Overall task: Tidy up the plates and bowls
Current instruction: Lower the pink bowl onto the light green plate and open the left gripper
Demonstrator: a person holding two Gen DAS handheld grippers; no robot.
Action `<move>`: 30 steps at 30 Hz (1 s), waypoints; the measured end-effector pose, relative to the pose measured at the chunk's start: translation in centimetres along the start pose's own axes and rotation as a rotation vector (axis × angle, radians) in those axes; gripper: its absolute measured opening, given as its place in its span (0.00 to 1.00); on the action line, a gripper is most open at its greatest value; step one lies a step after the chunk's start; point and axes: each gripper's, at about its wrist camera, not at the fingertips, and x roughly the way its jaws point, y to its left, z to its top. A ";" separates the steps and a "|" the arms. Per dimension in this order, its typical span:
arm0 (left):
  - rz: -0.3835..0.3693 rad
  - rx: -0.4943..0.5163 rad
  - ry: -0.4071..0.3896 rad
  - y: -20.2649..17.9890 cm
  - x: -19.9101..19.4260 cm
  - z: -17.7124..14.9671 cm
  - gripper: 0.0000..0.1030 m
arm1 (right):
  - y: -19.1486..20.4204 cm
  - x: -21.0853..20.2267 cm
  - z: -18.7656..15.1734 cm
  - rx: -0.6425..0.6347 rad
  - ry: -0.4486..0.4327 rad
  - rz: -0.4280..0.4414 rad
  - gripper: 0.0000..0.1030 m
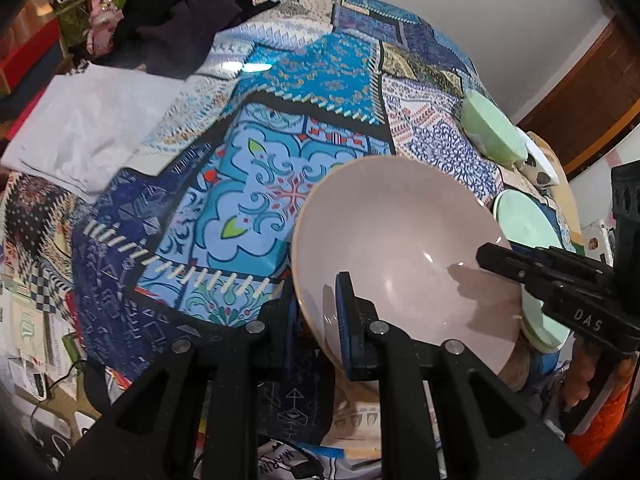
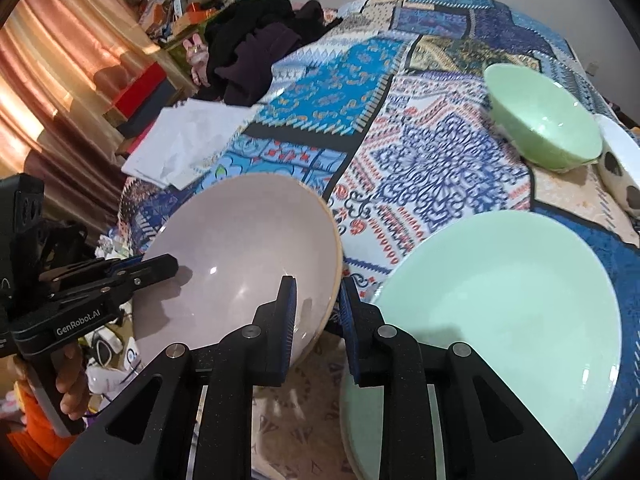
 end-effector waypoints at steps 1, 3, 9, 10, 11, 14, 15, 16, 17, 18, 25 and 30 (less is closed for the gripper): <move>0.003 0.000 -0.007 0.0 -0.3 0.1 0.16 | -0.2 -0.7 0.1 -0.001 -0.019 -0.002 0.21; 0.016 0.010 -0.024 -0.3 -1.1 0.4 0.16 | -0.5 -1.6 0.2 -0.003 -0.045 -0.004 0.21; 0.022 0.047 -0.094 -2.0 -4.0 2.0 0.16 | -2.1 -5.7 1.1 -0.002 -0.151 -0.026 0.21; 0.023 0.061 -0.110 -2.6 -4.6 2.3 0.16 | -2.4 -6.5 1.3 -0.001 -0.168 -0.032 0.21; 0.021 0.070 -0.121 -3.1 -4.9 2.5 0.16 | -2.7 -7.0 1.4 0.000 -0.182 -0.037 0.21; 0.011 0.101 -0.151 -4.9 -5.9 3.4 0.16 | -3.9 -9.0 1.8 0.002 -0.236 -0.064 0.24; 0.002 0.111 -0.158 -5.6 -6.1 3.7 0.17 | -4.3 -9.6 1.9 0.002 -0.254 -0.074 0.25; -0.005 0.118 -0.165 -6.3 -6.2 4.1 0.19 | -4.9 -10.3 2.1 0.005 -0.272 -0.087 0.26; -0.012 0.124 -0.173 -6.9 -6.2 4.4 0.22 | -5.3 -10.8 2.1 0.008 -0.286 -0.095 0.27; -0.014 0.130 -0.181 -7.5 -6.3 4.7 0.25 | -5.7 -11.2 2.2 0.010 -0.297 -0.101 0.28; -0.037 0.163 -0.208 -12.5 -5.1 7.8 0.43 | -9.9 -13.4 2.9 0.041 -0.362 -0.162 0.39; -0.028 0.193 -0.211 -15.4 -3.5 10.1 0.54 | -13.0 -13.4 3.5 0.080 -0.371 -0.185 0.39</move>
